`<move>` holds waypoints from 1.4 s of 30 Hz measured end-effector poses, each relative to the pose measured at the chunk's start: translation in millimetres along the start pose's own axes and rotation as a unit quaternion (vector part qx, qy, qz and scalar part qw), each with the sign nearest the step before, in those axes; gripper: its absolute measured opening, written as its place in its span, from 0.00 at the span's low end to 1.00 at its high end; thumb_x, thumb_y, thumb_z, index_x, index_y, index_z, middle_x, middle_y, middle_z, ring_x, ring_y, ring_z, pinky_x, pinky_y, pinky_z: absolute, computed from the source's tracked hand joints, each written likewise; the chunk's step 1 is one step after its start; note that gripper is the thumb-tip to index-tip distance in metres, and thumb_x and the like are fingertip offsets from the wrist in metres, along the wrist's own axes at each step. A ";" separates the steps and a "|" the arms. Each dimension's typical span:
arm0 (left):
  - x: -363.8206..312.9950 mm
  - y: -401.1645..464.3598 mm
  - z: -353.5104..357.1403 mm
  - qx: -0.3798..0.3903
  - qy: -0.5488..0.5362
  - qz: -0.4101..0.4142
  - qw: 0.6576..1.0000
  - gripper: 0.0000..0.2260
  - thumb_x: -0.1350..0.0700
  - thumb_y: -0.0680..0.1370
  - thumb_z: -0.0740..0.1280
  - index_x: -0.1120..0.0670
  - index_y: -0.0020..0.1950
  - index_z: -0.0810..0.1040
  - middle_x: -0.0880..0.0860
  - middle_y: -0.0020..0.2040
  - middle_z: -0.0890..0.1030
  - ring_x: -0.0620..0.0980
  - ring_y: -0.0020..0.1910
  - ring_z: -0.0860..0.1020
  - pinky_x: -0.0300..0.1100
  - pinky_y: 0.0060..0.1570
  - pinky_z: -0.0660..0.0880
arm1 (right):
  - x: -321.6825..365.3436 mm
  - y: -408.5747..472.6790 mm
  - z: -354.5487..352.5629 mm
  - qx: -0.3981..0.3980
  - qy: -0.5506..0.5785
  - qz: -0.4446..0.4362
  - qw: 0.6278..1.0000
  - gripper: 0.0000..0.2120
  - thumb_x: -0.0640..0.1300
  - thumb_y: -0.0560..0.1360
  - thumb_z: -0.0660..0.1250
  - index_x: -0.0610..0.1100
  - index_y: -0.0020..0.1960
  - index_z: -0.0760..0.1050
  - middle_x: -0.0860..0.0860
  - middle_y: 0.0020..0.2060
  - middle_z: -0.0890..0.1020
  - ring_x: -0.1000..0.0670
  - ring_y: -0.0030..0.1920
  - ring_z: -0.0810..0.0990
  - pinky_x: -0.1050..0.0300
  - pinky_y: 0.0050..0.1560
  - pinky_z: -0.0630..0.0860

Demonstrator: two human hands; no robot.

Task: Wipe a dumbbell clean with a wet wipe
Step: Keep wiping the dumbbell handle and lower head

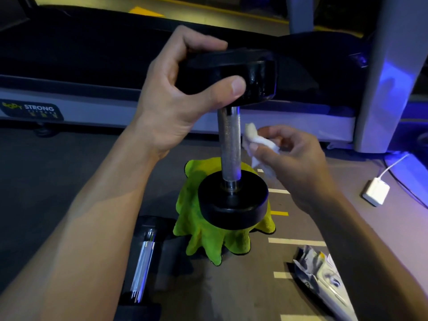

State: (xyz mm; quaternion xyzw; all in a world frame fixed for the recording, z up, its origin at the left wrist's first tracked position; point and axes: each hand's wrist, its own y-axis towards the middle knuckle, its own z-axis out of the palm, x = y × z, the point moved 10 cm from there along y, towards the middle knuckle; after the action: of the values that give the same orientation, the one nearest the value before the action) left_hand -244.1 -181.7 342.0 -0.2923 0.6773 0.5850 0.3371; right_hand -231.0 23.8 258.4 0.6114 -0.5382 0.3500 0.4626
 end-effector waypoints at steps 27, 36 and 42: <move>0.4 -0.9 2.0 -0.010 0.000 -0.003 1.000 0.20 0.51 0.74 0.77 0.55 0.60 0.75 0.51 0.58 0.79 0.44 0.57 0.79 0.44 0.59 0.79 | -2.0 -2.5 -4.3 0.005 -0.154 -0.027 0.988 0.13 0.49 0.83 0.65 0.46 0.42 0.80 0.52 0.27 0.77 0.54 0.28 0.73 0.54 0.29 0.71; 1.5 -0.7 1.9 -0.008 0.010 0.002 1.000 0.20 0.51 0.74 0.77 0.56 0.61 0.75 0.51 0.58 0.79 0.46 0.58 0.79 0.48 0.59 0.80 | -1.7 7.5 -11.5 -0.008 -0.225 0.027 0.974 0.22 0.64 0.71 0.74 0.45 0.40 0.76 0.47 0.32 0.82 0.44 0.34 0.83 0.40 0.38 0.81; -0.1 -0.7 0.8 -0.011 0.005 0.000 1.000 0.20 0.51 0.74 0.77 0.56 0.61 0.75 0.48 0.57 0.79 0.43 0.56 0.79 0.42 0.58 0.77 | -12.8 7.3 3.8 0.052 -0.186 0.106 0.975 0.29 0.68 0.78 0.61 0.42 0.43 0.79 0.46 0.38 0.86 0.43 0.42 0.84 0.39 0.46 0.83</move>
State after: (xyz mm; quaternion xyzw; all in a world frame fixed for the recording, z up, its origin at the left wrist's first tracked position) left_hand -243.4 -181.0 341.5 -0.2986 0.6725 0.5909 0.3307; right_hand -240.7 24.6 246.7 0.6282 -0.6581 0.3044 0.2821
